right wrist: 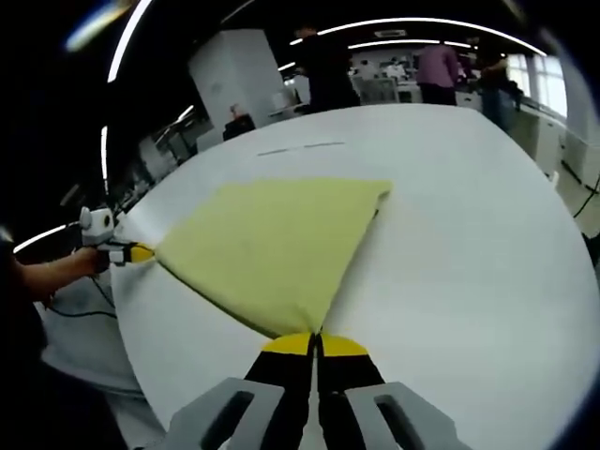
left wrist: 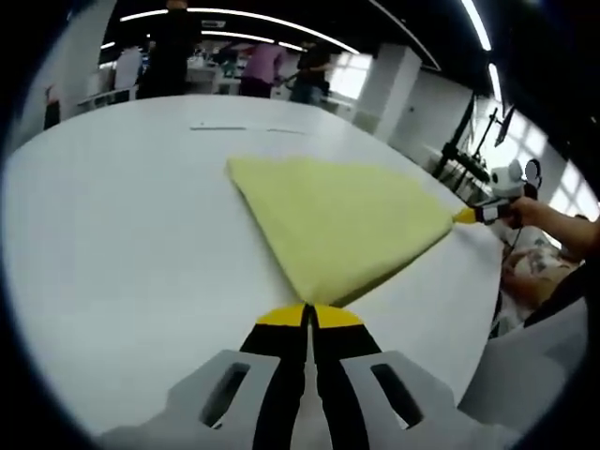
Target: Fold the garment on the visible template until the final outline fits inside the template.
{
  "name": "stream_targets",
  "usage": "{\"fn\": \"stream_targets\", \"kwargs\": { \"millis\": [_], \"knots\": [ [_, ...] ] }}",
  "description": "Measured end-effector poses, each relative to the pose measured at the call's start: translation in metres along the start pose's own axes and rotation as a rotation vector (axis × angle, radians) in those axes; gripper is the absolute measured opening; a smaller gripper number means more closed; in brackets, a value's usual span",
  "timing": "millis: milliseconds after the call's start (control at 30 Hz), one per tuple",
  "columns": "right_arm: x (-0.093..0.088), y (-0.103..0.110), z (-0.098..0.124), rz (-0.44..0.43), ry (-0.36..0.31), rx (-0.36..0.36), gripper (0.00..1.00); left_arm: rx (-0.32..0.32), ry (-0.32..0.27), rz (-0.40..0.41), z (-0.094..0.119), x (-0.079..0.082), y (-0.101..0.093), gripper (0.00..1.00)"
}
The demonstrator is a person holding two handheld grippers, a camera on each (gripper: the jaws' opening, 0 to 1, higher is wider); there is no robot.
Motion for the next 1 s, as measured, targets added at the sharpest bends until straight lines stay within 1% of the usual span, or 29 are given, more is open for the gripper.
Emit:
{"fn": "stream_targets", "kwargs": {
  "millis": [200, 433, 533, 667, 733, 833, 967, 1000],
  "knots": [
    [-0.002, 0.001, 0.002, -0.012, -0.007, -0.002, 0.00, 0.017, -0.009, -0.001, 0.002, -0.002, -0.003, 0.00],
    [-0.002, 0.004, 0.001, -0.001, -0.020, -0.015, 0.00, 0.033, -0.008, -0.012, 0.002, 0.000, -0.005, 0.00],
    [0.001, 0.005, 0.002, 0.000, -0.031, -0.018, 0.00, 0.040, -0.006, 0.017, 0.003, 0.001, -0.007, 0.01],
    [0.005, 0.011, 0.002, 0.019, -0.057, -0.005, 0.14, 0.040, -0.028, 0.016, 0.005, 0.005, -0.011, 0.07],
    [0.007, 0.014, 0.002, 0.035, -0.067, -0.002, 0.19, 0.041, -0.038, 0.015, 0.005, 0.008, -0.012, 0.11],
    [0.013, 0.020, 0.003, 0.054, -0.094, 0.013, 0.29, 0.036, -0.058, 0.007, 0.004, 0.013, -0.016, 0.21],
    [0.019, 0.026, 0.004, 0.069, -0.116, 0.021, 0.50, 0.054, -0.065, -0.010, 0.004, 0.020, -0.019, 0.42],
    [0.022, 0.028, 0.005, 0.083, -0.134, 0.025, 0.53, 0.058, -0.069, -0.019, 0.004, 0.023, -0.020, 0.45]
  ]
}}
Point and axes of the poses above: the point that each gripper's makers call its tool centre point, and the gripper's own axes: z roughly backward along the fingers, y roughly to its left, x roughly out of its top, the point moved 9 cm from there along z, roughly backward along the fingers, and after that the axes turned 13 degrees about -x, right-handed, at the moved point
